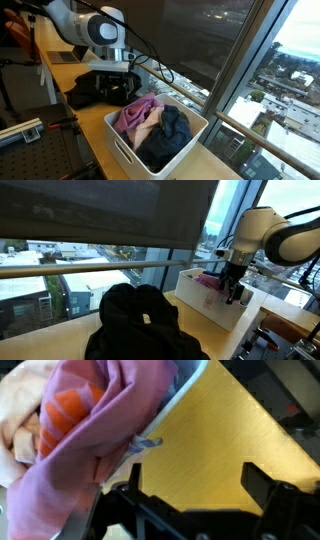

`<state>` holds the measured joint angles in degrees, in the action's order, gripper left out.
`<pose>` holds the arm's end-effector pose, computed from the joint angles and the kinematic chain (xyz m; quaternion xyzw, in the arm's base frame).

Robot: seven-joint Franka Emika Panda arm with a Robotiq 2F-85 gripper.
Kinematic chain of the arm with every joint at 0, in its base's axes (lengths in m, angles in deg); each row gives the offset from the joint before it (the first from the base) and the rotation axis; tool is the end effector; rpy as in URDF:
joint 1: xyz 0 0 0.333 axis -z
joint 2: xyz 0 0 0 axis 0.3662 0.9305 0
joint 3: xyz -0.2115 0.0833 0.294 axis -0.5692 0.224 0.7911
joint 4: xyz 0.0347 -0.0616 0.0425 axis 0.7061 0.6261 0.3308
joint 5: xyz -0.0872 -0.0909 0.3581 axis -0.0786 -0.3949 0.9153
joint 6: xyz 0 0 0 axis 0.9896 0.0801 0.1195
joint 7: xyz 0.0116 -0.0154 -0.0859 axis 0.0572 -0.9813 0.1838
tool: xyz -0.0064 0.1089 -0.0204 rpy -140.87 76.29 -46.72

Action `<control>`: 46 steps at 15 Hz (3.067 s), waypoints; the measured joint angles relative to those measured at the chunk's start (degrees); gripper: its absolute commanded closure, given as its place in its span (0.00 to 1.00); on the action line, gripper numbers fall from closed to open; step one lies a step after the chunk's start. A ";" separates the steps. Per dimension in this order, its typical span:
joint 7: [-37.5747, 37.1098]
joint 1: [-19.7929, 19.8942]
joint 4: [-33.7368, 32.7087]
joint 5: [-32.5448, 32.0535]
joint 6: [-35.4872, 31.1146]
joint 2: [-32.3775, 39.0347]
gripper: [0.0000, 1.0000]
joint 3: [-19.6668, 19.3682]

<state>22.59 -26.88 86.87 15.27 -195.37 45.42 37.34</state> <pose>0.5016 0.0854 0.3359 0.8925 0.4341 -0.0385 0.1165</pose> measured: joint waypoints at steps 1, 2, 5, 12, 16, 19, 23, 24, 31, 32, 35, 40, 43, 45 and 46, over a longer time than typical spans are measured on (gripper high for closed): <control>0.11 -0.45 0.12 -0.90 0.14 0.10 0.00 0.38; 0.52 -0.89 0.14 -1.56 0.27 0.24 0.00 0.65; 4.27 -1.17 0.12 -1.92 1.03 0.70 0.00 1.11; 17.46 1.82 -1.17 -1.72 5.29 1.19 0.00 0.72; 22.14 2.61 -2.74 -1.55 6.96 2.37 0.00 0.50; 24.34 2.74 -4.36 -1.37 7.41 4.20 0.00 0.43; 26.34 2.84 -7.51 -1.50 8.62 6.55 0.00 0.29; 26.82 2.84 -8.41 -1.60 8.99 7.08 0.00 0.24; 29.02 2.99 -14.11 -2.83 9.75 12.25 0.00 -0.75; 29.18 3.01 -14.59 -2.83 9.75 13.13 0.00 -0.85; 29.37 3.12 -15.86 -2.83 9.81 15.11 0.00 -1.10; 30.07 3.43 -17.55 -2.73 11.05 16.48 0.00 -1.09; 30.29 3.44 -18.07 -2.44 12.06 16.72 0.00 -1.06; 30.48 3.45 -18.22 -1.86 13.23 16.18 0.00 -1.06; 30.54 3.46 -18.28 -1.34 14.01 15.51 0.00 -1.05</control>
<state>53.13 -23.41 68.59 13.94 -181.36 60.93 36.29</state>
